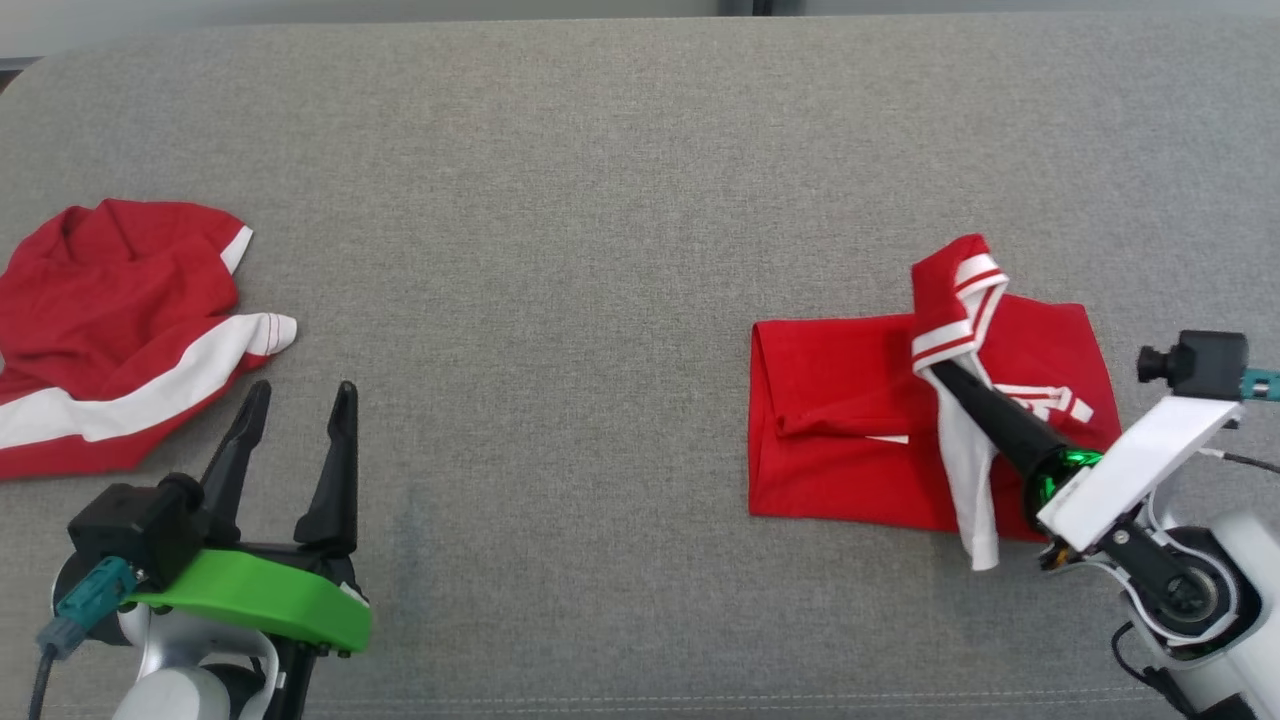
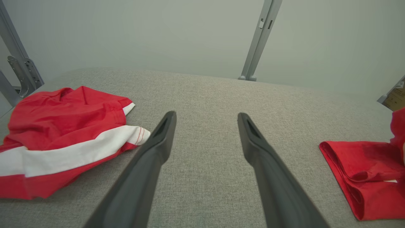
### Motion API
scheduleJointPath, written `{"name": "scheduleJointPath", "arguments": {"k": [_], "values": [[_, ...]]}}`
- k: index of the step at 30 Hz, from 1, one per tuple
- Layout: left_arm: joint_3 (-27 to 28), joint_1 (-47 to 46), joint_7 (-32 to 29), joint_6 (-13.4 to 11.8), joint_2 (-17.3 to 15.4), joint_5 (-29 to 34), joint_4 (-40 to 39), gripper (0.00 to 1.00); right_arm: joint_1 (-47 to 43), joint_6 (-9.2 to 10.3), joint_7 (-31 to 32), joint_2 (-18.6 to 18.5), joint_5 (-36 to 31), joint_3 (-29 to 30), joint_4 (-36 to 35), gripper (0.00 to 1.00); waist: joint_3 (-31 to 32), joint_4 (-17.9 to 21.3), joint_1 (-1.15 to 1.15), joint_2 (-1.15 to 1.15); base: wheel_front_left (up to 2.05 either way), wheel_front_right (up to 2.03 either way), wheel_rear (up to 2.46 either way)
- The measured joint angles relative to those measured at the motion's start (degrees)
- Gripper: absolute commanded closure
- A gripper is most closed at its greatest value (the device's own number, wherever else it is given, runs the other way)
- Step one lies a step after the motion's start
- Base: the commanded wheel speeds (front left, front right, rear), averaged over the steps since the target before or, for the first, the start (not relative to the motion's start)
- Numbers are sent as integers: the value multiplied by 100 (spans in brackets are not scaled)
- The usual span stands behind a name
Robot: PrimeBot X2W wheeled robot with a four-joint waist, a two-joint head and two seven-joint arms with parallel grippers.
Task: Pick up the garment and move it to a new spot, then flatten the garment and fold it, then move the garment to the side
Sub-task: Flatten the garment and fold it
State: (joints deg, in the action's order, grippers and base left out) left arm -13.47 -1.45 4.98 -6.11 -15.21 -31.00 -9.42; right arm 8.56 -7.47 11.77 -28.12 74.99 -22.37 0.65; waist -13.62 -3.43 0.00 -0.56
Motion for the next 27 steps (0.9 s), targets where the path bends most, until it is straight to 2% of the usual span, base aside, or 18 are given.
{"name": "scheduleJointPath", "arguments": {"k": [2, 6, 11, 12, 13, 15, 21, 24, 27], "values": [[-78, -2, -65, 1, 2, 0, 24, 0, 9, 2, -111, 248, -152, -159, 0, 100, 9, -18, 0, 0, 0, 0, 0], [-170, -4, -110, 4, 18, 0, 86, 0, 49, 9, -324, 513, -557, -413, 84, 100, 15, -82, 0, 0, 0, 0, 0], [-183, -7, -190, 4, 31, 0, 111, 0, 185, 100, -526, 672, -940, -547, 328, 100, -13, -176, 0, 0, 0, 0, 0], [-186, -7, -190, 4, 32, 0, 120, 0, 198, 101, -535, 679, -996, -583, 370, 90, -20, -196, 0, 0, 0, 0, 0], [-185, -7, -190, 5, 33, 0, 127, 0, 205, 111, -575, 683, -1079, -613, 416, 63, -26, -215, 0, 0, 0, 0, 0], [-147, -7, -190, 4, 32, 0, 140, 0, 261, 132, -577, 693, -1227, -737, 491, 0, -39, -241, 0, 0, 0, 0, 0], [-54, -7, -191, 4, 11, 0, 169, 0, 392, 120, -677, 995, -1296, -936, 443, 0, -26, -206, 0, 0, 0, 0, 0], [2, -7, -191, 4, 3, 0, 151, 0, 421, 96, -872, 1053, -1282, -797, 219, 0, -11, -147, 0, 0, 0, 0, 0], [19, -7, -190, 4, 4, 0, 121, 0, 420, 96, -1046, 956, -1271, -547, 12, 0, -18, -83, 0, 0, 0, 0, 0]]}}
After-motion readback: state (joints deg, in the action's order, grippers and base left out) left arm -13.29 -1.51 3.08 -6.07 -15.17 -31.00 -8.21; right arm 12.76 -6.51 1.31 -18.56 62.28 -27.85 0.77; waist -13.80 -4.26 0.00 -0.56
